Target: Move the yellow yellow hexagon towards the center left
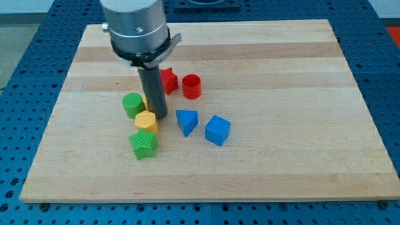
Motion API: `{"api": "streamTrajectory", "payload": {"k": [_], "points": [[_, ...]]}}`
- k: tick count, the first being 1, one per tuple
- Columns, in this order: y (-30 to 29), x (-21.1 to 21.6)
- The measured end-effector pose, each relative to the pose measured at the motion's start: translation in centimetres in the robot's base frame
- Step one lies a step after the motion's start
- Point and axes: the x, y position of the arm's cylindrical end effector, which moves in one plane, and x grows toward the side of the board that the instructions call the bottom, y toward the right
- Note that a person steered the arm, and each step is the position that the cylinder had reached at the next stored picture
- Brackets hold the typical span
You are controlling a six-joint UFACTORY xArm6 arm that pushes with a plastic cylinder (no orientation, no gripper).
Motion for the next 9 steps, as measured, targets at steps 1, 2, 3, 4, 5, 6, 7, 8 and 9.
{"api": "streamTrajectory", "payload": {"k": [1, 2, 3, 4, 5, 6, 7, 8, 9], "points": [[0.1, 2.0], [-0.6, 2.3], [2.0, 3.2], [1.9, 3.7], [-5.3, 4.9], [-9.3, 5.2], [-10.2, 4.0], [-10.0, 1.5], [-10.0, 0.6]]}}
